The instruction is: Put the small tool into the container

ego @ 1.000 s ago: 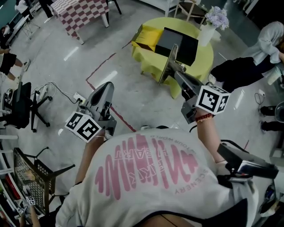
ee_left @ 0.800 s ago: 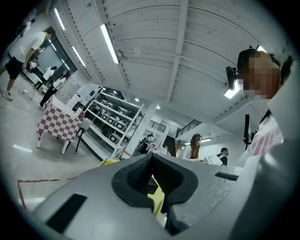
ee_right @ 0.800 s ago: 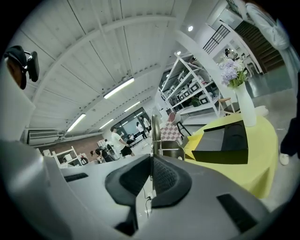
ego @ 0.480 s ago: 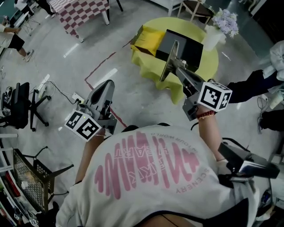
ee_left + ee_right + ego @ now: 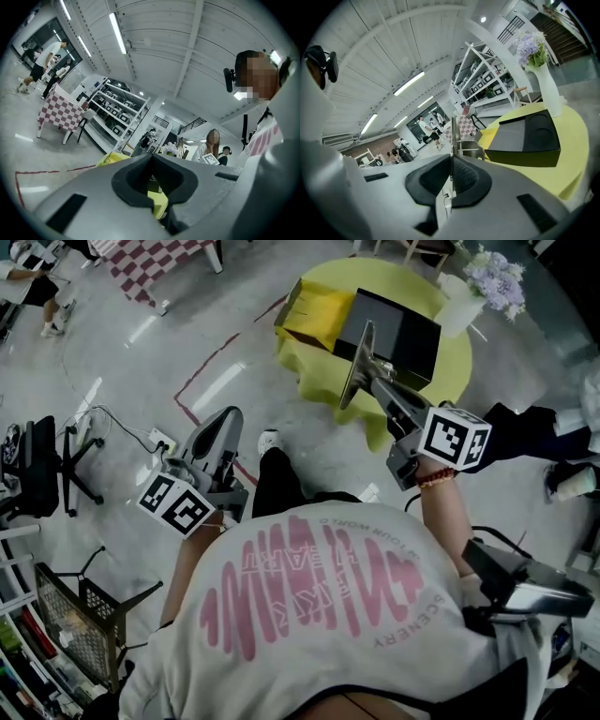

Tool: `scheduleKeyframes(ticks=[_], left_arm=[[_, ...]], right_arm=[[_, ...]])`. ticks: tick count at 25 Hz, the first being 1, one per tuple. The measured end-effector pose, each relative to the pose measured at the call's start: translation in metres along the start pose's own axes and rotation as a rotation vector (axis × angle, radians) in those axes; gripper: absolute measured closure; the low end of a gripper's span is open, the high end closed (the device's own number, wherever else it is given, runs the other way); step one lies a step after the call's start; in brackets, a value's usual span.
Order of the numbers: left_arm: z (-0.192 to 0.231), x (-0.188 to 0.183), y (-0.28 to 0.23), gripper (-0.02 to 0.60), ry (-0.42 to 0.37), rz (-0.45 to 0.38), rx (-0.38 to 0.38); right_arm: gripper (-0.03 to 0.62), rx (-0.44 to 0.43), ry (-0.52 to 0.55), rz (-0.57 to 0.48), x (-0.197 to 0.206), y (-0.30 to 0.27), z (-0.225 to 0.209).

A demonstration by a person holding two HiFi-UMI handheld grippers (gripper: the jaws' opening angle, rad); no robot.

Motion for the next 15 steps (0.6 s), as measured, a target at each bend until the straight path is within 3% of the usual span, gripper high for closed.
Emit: scheduleKeyframes(ticks=[15], left_arm=[[0.113, -0.085, -0.109, 0.574, -0.001, 0.065, 0.117]], right_arm=[[0.586, 0.101, -0.066, -0.038, -0.068, -0.118, -0.034]])
Point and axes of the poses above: the fingertips, and each gripper's own axes: y backward along the fingers, z to its left, x out of its underside, the point moved 4 cm from there along y, backward along the fingers, and after that the axes turned 2 degrees about -x, right-handed, at the moved point
